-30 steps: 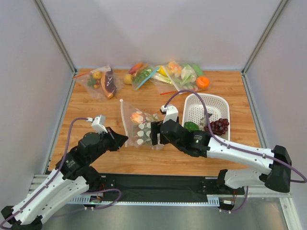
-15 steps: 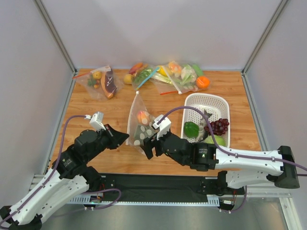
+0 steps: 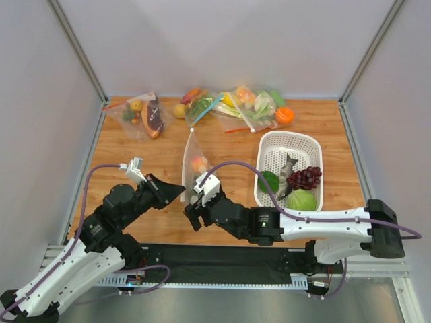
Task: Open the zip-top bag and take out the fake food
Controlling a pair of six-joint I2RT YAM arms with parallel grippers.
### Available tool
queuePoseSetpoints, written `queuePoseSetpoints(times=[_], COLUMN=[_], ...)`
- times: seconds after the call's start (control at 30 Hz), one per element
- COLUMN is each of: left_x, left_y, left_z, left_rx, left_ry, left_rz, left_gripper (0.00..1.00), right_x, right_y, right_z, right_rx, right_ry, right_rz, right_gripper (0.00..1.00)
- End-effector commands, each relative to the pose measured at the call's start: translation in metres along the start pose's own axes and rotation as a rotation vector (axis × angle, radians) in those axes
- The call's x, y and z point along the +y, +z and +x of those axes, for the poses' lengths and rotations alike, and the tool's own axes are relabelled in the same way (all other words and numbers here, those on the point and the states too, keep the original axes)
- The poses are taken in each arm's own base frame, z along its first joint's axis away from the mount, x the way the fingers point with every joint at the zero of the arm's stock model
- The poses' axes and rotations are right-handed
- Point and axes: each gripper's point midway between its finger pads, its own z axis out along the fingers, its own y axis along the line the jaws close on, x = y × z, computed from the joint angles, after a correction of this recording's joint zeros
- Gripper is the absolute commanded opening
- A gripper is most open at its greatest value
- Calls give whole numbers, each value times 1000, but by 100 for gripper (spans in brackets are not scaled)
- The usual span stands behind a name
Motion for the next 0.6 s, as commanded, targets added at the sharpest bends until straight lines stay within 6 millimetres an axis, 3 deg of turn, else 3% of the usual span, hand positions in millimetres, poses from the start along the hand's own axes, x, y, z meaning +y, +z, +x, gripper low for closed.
queuePoseSetpoints(times=[0.0, 0.23, 0.33, 0.43, 0.53, 0.57], left_x=[-22, -25, -25, -28, -29, -29], left_y=[1, 8, 7, 5, 3, 3], left_z=[-9, -3, -4, -6, -6, -6], left_rx=[-29, -6, -13, -19, -16, -16], left_ry=[-46, -123, -143, -144, -134, -133], left_rz=[78, 101, 108, 116, 116, 116], left_gripper=[0, 0, 0, 0, 0, 0], right_x=[6, 8, 3, -8, -14, -16], right_y=[8, 23, 31, 38, 43, 44], right_z=[-20, -24, -23, -17, -10, -9], right_rx=[-71, -138, -146, -140, -133, -132], right_ry=[19, 30, 54, 63, 75, 77], right_rz=[16, 6, 19, 54, 76, 81], right_gripper=[78, 75, 70, 60, 46, 36])
